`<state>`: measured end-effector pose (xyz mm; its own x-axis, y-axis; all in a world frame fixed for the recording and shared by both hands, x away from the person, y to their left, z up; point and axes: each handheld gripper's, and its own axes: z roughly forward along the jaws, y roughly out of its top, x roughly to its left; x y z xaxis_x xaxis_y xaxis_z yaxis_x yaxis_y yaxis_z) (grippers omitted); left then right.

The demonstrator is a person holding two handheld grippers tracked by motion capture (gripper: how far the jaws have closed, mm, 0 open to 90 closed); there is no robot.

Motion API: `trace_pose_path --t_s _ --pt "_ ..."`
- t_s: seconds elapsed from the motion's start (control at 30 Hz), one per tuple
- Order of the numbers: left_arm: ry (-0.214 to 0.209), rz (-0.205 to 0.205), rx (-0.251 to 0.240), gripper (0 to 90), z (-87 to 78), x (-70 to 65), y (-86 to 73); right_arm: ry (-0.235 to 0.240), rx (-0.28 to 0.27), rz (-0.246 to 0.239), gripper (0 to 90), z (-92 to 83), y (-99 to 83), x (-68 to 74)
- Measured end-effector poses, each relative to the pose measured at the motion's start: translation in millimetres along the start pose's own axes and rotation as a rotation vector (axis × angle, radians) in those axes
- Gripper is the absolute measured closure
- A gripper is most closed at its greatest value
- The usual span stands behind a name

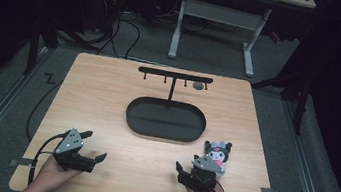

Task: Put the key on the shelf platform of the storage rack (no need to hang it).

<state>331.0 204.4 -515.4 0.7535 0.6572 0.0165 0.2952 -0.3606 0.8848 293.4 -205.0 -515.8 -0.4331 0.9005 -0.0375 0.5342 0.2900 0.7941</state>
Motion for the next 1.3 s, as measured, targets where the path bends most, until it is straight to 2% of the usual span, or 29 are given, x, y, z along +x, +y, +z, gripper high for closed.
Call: trace_pose_path --t_s 0.23,0.67,0.9,1.1,1.3 --pt "-0.004 -0.001 0.005 7.3 -0.9 -0.8 -1.6 -0.006 0.007 0.014 22.5 -1.1 0.5 -4.9" --pt "-0.013 0.005 0.007 7.4 4.6 -1.8 0.2 -0.010 0.074 0.019 20.1 3.2 1.6 -5.6" --pt "-0.016 0.008 0.007 7.3 6.1 -3.4 0.9 -0.001 0.096 0.006 19.9 4.0 5.2 -3.8" --pt "-0.023 0.007 0.005 7.4 7.3 -3.4 1.1 -0.029 0.132 -0.026 20.0 1.3 12.6 -6.5" --pt "-0.024 0.014 0.011 7.4 7.5 -4.4 1.2 -0.017 0.156 -0.037 20.0 -0.6 20.6 -7.1"
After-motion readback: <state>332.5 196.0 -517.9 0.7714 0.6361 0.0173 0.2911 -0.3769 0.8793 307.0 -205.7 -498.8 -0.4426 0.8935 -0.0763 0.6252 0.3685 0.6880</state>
